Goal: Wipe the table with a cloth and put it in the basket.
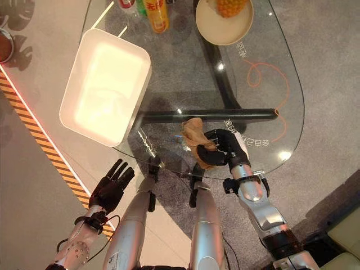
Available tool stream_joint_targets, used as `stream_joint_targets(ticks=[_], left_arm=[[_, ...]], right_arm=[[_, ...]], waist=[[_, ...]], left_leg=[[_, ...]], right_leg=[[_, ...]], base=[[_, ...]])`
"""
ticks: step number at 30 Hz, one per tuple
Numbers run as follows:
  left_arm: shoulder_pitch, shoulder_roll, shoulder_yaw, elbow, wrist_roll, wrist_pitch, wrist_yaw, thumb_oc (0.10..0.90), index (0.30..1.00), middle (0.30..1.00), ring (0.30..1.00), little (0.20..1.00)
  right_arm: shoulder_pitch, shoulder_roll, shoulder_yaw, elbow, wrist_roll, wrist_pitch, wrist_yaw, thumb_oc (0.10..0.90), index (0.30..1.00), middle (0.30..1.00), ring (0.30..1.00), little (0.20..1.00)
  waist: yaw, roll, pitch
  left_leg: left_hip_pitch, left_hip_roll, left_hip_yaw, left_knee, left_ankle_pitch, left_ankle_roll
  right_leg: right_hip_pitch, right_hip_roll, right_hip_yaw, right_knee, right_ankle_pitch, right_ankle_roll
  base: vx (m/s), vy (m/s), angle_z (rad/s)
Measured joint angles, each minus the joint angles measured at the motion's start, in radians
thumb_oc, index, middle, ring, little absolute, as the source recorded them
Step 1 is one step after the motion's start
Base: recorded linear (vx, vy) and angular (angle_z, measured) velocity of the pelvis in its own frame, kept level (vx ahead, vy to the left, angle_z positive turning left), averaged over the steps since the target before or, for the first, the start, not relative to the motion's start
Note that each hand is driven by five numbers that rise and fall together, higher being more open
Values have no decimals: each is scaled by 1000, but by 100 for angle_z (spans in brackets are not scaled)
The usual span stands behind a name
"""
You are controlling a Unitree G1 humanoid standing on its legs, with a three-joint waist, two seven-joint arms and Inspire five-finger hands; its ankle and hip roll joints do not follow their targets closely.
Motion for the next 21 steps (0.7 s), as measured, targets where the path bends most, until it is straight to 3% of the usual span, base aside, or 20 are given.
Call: stream_joint_targets(ticks=[7,21], left_arm=[[-8,9,-16,-104,-77,-2,-81,800,900,900,900,900],[-45,27,-25,-263,-216,35,-137,800,900,900,900,900]], right_arm=[[30,0,18,-111,56,-81,85,100,300,300,300,200],[-11,-1,81,-134,68,-85,104,100,300,300,300,200]], waist=[[-17,-3,1],[-15,-6,2]], left_leg=[[1,6,23,19,-15,3],[-13,5,24,17,-24,9]], right_leg=[[0,8,25,-15,4,9],[0,8,23,-33,13,10]], base=[[3,23,-11],[0,0,0]])
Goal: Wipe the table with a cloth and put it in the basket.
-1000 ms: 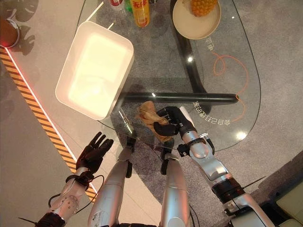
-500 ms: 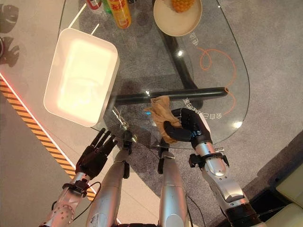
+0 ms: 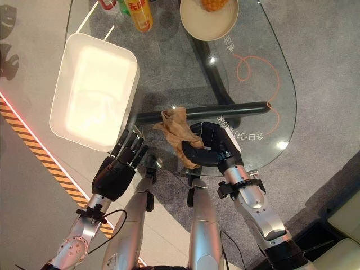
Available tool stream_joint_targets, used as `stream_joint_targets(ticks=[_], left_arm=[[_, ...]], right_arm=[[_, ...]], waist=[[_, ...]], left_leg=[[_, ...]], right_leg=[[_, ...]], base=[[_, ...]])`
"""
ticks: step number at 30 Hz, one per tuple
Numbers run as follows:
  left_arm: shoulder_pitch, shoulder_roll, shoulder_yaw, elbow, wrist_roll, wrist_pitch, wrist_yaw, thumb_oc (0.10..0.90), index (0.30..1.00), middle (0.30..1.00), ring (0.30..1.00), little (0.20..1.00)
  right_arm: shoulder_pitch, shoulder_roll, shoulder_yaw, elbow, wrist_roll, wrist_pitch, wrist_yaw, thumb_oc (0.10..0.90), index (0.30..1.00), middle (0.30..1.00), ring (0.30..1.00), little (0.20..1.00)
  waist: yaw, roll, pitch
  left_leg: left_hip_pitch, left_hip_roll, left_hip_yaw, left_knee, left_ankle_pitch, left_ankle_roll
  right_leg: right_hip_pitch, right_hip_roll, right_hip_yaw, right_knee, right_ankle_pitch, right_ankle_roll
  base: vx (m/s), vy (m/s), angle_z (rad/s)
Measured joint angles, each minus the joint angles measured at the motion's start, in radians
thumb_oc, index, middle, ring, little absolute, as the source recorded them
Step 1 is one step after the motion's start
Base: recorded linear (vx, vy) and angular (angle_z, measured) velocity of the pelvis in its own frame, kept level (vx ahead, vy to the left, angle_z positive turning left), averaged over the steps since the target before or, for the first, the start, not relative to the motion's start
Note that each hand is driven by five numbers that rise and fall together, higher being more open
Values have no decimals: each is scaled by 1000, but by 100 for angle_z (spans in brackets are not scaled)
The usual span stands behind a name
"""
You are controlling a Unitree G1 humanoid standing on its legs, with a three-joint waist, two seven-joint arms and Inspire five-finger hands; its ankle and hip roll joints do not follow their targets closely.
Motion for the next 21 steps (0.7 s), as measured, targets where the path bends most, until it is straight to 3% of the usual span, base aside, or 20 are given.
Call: stream_joint_targets(ticks=[7,13,21], left_arm=[[-44,11,-6,-1,-3,14,3,800,900,900,900,900],[-83,24,-69,-6,10,24,53,800,900,900,900,900],[-110,28,-69,-6,32,38,85,800,900,900,900,900]], right_arm=[[-68,1,84,-31,11,0,22,100,300,300,300,200],[-153,1,151,-32,-4,5,10,100,300,300,300,200],[-180,1,165,-32,-16,7,-1,100,300,300,300,200]], waist=[[1,-1,0],[4,-1,0],[6,-1,0]], left_leg=[[-1,0,0,4,0,0],[-4,-1,-3,4,0,0],[-4,-2,-3,3,0,0]], right_leg=[[0,0,-1,2,0,0],[0,-1,-2,2,0,1],[-1,-1,-2,1,0,1]], base=[[0,0,0],[0,0,0],[0,0,0]])
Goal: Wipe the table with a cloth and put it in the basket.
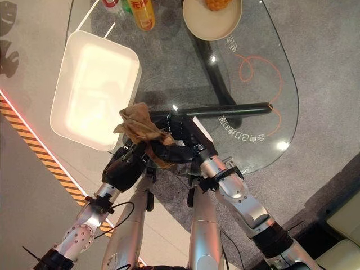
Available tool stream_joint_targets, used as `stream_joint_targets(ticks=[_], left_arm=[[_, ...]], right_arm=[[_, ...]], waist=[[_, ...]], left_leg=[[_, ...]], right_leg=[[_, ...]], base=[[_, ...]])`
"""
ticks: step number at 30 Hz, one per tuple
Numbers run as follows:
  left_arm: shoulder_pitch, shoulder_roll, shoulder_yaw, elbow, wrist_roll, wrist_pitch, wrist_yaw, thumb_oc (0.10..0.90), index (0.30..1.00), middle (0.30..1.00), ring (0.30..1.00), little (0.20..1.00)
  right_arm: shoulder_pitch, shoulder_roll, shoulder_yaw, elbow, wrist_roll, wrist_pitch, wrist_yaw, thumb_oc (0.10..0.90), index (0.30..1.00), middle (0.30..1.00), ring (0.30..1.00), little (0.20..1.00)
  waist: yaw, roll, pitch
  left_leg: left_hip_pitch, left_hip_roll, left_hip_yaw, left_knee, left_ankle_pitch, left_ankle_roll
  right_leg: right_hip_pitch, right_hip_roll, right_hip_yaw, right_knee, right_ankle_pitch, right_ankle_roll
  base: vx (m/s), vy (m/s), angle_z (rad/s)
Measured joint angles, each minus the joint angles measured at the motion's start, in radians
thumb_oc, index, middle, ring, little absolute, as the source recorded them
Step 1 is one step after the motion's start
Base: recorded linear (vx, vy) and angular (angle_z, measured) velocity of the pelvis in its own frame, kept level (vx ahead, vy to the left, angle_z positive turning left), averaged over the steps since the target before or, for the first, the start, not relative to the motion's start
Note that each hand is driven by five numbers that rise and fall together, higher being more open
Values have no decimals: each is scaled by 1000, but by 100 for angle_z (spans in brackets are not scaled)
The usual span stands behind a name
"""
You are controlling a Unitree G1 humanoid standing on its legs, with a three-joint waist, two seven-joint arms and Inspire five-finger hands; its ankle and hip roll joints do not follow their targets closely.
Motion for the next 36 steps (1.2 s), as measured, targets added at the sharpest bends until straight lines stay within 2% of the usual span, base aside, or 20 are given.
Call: stream_joint_targets(ticks=[16,36], left_arm=[[-1,0,-3,6,-4,20,-45,800,900,900,900,900],[9,-30,-3,20,-171,13,-85,800,900,900,900,900]], right_arm=[[-8,3,34,25,-58,75,-43,100,300,300,300,200],[-58,7,41,25,-61,108,-25,100,300,300,300,200]], waist=[[0,0,0],[7,1,0]], left_leg=[[1,0,1,4,0,0],[-4,-4,-4,9,0,-1]], right_leg=[[0,-1,1,5,0,0],[-3,-5,-2,16,-5,1]], base=[[0,0,0],[0,0,0]])
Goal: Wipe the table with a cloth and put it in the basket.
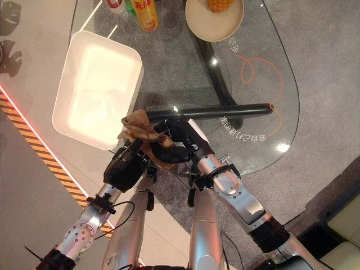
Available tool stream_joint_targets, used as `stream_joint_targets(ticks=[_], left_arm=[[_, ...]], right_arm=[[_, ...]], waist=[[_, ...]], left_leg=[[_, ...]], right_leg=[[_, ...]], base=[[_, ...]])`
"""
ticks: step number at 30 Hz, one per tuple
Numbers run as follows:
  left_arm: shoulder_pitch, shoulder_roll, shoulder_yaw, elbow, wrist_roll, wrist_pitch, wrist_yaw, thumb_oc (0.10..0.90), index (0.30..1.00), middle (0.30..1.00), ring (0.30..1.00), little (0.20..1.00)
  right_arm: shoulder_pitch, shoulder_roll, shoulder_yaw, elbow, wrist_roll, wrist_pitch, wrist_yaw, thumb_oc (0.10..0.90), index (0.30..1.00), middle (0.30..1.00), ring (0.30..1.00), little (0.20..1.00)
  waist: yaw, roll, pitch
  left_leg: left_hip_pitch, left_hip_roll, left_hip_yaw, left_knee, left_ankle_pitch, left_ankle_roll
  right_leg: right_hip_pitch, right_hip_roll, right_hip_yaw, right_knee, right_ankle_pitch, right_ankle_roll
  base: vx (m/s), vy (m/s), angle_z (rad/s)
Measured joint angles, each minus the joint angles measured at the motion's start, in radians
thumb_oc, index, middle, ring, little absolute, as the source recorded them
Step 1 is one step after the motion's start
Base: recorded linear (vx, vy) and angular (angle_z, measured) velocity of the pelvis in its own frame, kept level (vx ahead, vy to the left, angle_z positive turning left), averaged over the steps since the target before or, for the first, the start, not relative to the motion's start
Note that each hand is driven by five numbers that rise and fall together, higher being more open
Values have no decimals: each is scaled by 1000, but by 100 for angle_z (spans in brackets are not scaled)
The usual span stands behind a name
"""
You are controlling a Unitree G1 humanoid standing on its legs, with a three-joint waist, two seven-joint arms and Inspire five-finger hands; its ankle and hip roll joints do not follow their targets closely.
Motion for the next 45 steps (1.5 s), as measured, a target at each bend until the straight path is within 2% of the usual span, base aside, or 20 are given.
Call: stream_joint_targets(ticks=[1,2,3,4,5,10,32,33,45], left_arm=[[0,-5,0,0,-10,-2,0,663,782,782,782,763],[0,-8,0,0,-14,-3,0,446,596,596,596,546],[0,-13,1,1,-18,-7,0,375,535,535,535,475],[0,-15,2,3,-18,-8,0,375,535,535,535,475],[-1,-19,3,14,-21,-11,0,100,300,300,300,200],[-4,-27,12,72,-25,-32,1,100,300,300,300,200],[-7,-27,38,77,19,-42,11,100,300,300,300,200],[-7,-27,38,77,19,-43,12,100,300,300,300,200],[-12,-46,36,76,19,-43,22,100,300,300,300,200]], right_arm=[[-2,1,0,0,-2,1,0,100,300,300,300,200],[-3,2,0,0,-2,1,0,100,300,300,300,200],[-6,3,-1,0,-2,1,1,100,300,300,300,200],[-8,4,-1,0,-2,1,3,100,300,300,300,200],[-13,5,0,-1,-2,-1,16,100,300,300,300,200],[-20,22,18,-7,-6,-1,36,100,300,300,300,200],[-21,39,20,-13,-24,-2,44,100,300,300,300,200],[-21,40,20,-13,-24,-2,40,800,900,900,900,900],[17,43,13,-63,-81,-4,-30,800,900,900,900,900]], waist=[[0,0,0],[0,0,0],[1,0,0],[1,0,0],[-1,0,0],[-7,0,0],[-10,-1,0],[-10,-1,0],[-16,-1,0]], left_leg=[[-1,0,-1,0,0,0],[-1,-1,-2,0,0,0],[-1,-1,-2,0,0,0],[-1,-1,-2,0,0,0],[-1,-1,-2,0,0,0],[-2,-1,-4,0,0,0],[-20,-3,-6,3,0,0],[-20,-3,-6,3,0,0],[-19,-3,-6,3,0,0]], right_leg=[[0,0,-1,0,-1,0],[0,-1,-2,0,-1,0],[0,-1,-2,0,-1,1],[0,-1,-2,0,-1,1],[0,-1,-2,0,-2,1],[0,-1,-3,0,-2,1],[-17,-3,-5,4,-3,2],[-17,-3,-5,4,-3,2],[-17,-2,-4,4,-3,2]], base=[[0,0,0],[0,0,0],[0,0,0],[0,0,0],[0,0,0],[0,0,0],[0,0,0],[0,0,0],[0,0,0]])
